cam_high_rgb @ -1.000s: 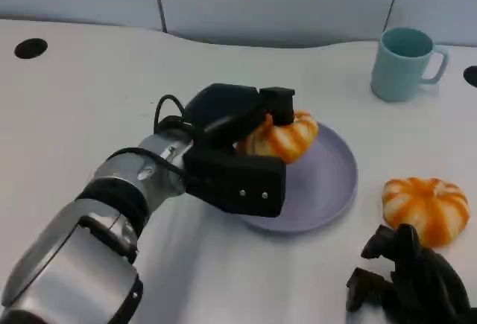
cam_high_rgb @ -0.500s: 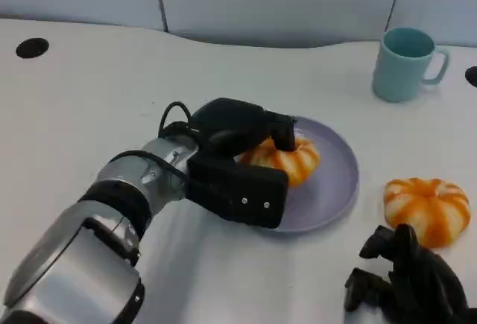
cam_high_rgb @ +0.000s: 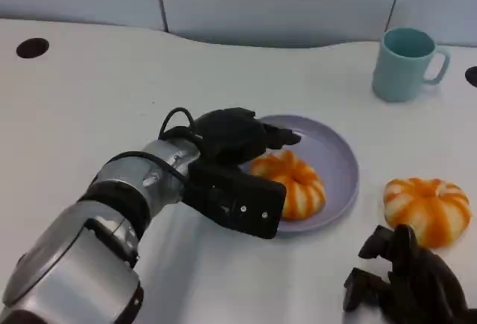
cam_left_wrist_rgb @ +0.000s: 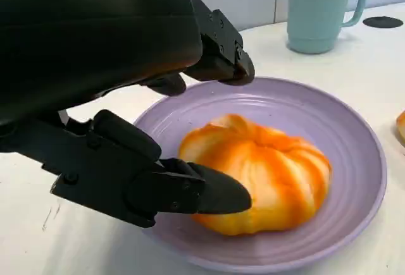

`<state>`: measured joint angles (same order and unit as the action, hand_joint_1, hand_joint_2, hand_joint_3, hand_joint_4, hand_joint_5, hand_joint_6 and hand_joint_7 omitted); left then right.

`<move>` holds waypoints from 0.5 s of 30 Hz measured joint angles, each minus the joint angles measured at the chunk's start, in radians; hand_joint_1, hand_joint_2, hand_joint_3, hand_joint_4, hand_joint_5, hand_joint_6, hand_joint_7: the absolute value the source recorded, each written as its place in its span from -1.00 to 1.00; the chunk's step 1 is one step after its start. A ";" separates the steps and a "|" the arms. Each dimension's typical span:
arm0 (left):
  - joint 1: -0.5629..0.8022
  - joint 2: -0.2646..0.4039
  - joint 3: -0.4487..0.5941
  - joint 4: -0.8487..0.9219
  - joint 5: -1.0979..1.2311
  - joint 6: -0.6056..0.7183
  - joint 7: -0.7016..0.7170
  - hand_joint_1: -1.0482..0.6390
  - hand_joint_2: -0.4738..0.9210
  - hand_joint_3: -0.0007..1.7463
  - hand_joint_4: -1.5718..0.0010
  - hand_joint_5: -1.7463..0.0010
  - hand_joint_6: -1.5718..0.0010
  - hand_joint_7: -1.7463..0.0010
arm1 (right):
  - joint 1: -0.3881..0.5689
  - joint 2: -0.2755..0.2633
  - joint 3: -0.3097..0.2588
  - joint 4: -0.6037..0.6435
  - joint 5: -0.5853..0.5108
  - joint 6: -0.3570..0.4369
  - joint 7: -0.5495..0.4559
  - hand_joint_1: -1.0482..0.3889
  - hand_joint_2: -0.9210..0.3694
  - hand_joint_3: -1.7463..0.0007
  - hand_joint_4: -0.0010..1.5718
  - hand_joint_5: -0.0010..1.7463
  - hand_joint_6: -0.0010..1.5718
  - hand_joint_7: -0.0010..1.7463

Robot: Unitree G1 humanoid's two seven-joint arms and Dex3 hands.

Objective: Grasp the bread from the table and place it into the plate.

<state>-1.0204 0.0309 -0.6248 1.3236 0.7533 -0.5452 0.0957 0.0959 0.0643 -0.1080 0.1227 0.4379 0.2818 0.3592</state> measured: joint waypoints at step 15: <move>0.000 0.005 0.005 0.000 -0.001 0.000 -0.007 -0.75 1.00 -0.43 1.00 0.66 0.75 0.99 | 0.000 0.000 0.000 -0.001 0.006 0.006 0.000 -0.15 -1.00 0.42 0.49 0.51 0.32 0.41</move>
<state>-1.0204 0.0359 -0.6197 1.3236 0.7528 -0.5452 0.0889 0.0961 0.0640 -0.1085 0.1213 0.4435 0.2873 0.3593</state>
